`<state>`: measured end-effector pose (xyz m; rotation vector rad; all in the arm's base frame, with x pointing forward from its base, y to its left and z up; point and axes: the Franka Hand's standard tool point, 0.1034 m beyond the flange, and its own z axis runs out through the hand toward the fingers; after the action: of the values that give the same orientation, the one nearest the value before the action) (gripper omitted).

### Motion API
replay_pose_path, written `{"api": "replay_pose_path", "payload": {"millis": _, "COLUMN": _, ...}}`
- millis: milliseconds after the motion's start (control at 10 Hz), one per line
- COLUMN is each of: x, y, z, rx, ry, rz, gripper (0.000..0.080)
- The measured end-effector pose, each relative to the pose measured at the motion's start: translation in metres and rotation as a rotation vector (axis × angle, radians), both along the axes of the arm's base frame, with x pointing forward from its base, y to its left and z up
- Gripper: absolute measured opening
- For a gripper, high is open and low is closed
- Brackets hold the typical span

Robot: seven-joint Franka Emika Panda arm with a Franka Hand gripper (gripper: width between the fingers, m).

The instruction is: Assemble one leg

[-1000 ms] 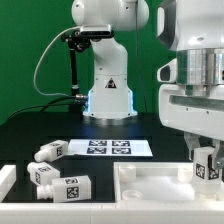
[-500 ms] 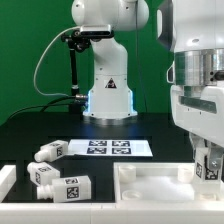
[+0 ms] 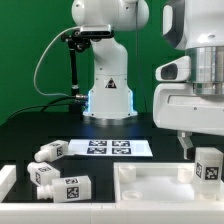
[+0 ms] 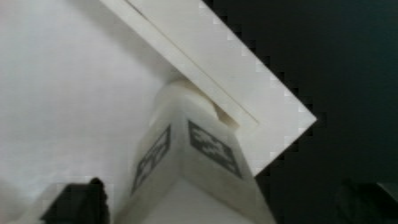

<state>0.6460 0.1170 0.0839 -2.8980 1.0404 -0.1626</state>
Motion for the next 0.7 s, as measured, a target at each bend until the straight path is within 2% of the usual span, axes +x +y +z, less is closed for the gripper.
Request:
{"api": "replay_pose_path", "payload": {"millis": 100, "x": 0.0012, "y": -0.0004, "z": 0.0014, "rx": -0.030, "ry": -0.008, "rz": 0.154, "gripper": 0.0648}}
{"api": "replay_pose_path", "payload": {"millis": 200, "x": 0.0063, "y": -0.0004, "z": 0.0052, "rx": -0.084, "ry": -0.035, "rz": 0.370, "gripper": 0.0648}}
{"api": "replay_pose_path", "payload": {"millis": 300, "x": 0.0080, "y": -0.0008, "z": 0.0054, "rx": -0.103, "ry": -0.046, "rz": 0.476, "gripper": 0.0648}}
{"api": "replay_pose_path", "payload": {"millis": 500, "x": 0.0080, "y": -0.0010, "z": 0.0053, "rx": -0.104, "ry": -0.046, "rz": 0.499, "gripper": 0.0648}}
{"api": "replay_pose_path", "payload": {"millis": 600, "x": 0.0080, "y": -0.0009, "z": 0.0052, "rx": -0.101, "ry": -0.046, "rz": 0.480, "gripper": 0.0513}}
{"api": "replay_pose_path", "payload": {"millis": 700, "x": 0.0080, "y": -0.0009, "z": 0.0052, "rx": -0.099, "ry": -0.046, "rz": 0.469, "gripper": 0.0513}}
